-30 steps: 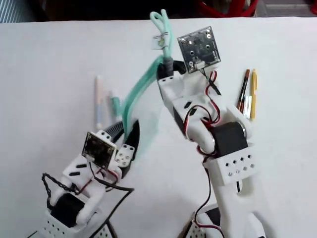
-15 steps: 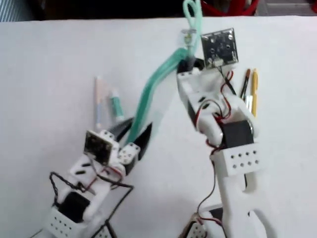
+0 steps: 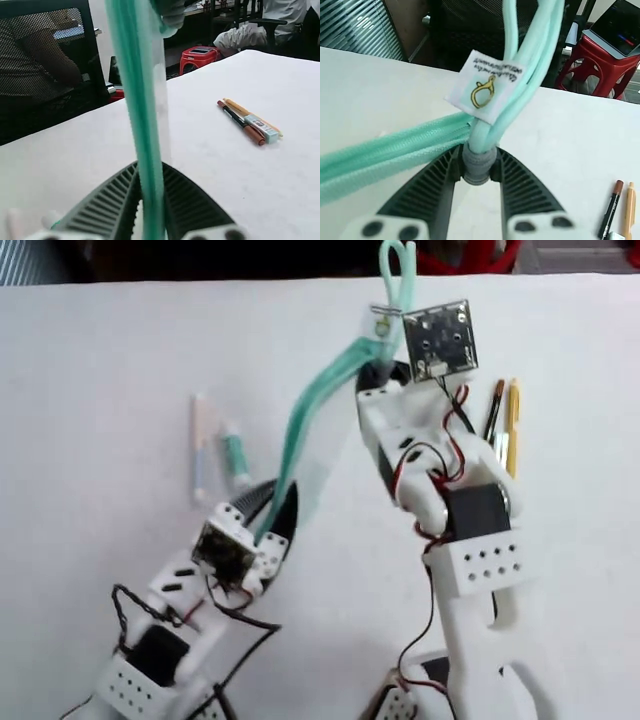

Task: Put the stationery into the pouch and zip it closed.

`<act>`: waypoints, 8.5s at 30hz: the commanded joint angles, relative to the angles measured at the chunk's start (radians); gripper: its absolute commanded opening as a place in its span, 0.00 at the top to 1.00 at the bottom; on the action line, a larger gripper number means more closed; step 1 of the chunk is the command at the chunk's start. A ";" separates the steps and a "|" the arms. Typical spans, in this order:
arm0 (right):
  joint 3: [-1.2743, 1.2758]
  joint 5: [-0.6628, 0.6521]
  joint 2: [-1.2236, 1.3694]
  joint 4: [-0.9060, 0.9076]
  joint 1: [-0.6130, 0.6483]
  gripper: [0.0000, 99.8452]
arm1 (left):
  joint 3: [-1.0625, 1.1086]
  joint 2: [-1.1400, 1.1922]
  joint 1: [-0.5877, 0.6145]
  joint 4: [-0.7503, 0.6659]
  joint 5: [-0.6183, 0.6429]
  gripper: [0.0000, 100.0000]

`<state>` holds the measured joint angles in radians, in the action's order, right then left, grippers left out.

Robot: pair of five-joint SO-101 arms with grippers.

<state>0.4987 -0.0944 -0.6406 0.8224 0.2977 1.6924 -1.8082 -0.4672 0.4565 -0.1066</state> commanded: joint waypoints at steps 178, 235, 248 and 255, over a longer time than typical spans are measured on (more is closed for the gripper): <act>-0.121 -0.219 -1.164 0.579 -1.300 0.97 | -0.029 -0.013 0.102 0.031 -0.080 0.98; 0.058 -0.259 -0.374 0.031 0.137 0.98 | -0.104 -0.010 0.013 0.138 -0.078 0.98; 0.077 -0.258 -0.249 0.140 0.240 0.98 | -0.104 -0.012 0.012 0.138 -0.080 0.98; -0.037 -0.267 -0.272 0.397 0.303 0.98 | -0.101 -0.013 0.013 0.118 -0.080 0.98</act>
<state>0.4849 -0.3567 -0.9183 1.1109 0.5186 1.5973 -1.8082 -0.4672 0.6206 -0.1818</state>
